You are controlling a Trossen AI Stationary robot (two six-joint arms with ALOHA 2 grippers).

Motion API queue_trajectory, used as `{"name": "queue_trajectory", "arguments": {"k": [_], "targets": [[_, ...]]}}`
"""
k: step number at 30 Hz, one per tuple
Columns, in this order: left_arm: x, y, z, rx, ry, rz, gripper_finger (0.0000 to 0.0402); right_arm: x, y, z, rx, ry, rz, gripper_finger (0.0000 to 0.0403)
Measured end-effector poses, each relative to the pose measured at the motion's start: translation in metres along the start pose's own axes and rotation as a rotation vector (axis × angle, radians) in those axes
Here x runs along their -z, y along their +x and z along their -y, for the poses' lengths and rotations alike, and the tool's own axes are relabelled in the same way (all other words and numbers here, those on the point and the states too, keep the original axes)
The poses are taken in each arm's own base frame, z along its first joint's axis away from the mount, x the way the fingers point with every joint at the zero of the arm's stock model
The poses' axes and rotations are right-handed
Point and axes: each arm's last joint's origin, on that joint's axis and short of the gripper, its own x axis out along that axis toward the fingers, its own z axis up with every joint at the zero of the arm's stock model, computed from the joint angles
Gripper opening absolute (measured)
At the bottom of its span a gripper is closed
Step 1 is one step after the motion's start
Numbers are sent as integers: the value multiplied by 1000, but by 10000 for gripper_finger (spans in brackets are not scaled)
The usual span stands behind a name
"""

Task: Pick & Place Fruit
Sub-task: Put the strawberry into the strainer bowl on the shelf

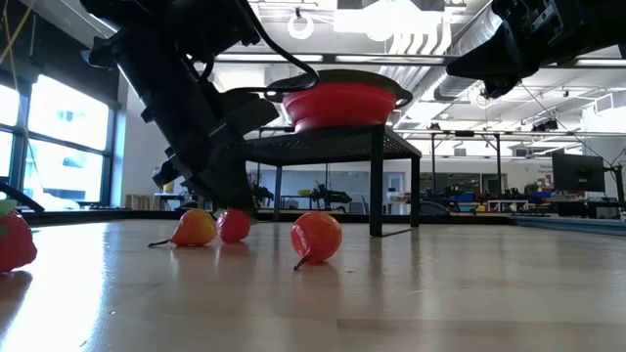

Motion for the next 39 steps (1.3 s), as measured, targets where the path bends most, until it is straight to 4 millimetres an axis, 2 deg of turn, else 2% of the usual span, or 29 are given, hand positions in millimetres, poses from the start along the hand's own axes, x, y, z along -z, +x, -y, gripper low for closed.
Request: {"name": "queue_trajectory", "arguments": {"k": [9,16,23,31,39], "targets": [[-1,-1,1,-1,1,-1,4,0,0,0,0,0,0,3],[-19,-15,16,56,76,42,4,0,0,0,0,0,0,3],[-43,-40,31,135,171,121,3,0,0,0,0,0,-1,2],[-74,-80,44,179,303,195,3,0,0,0,0,0,-2,2],[-123,-114,45,135,420,271,3,0,0,0,0,0,-2,2]]}}
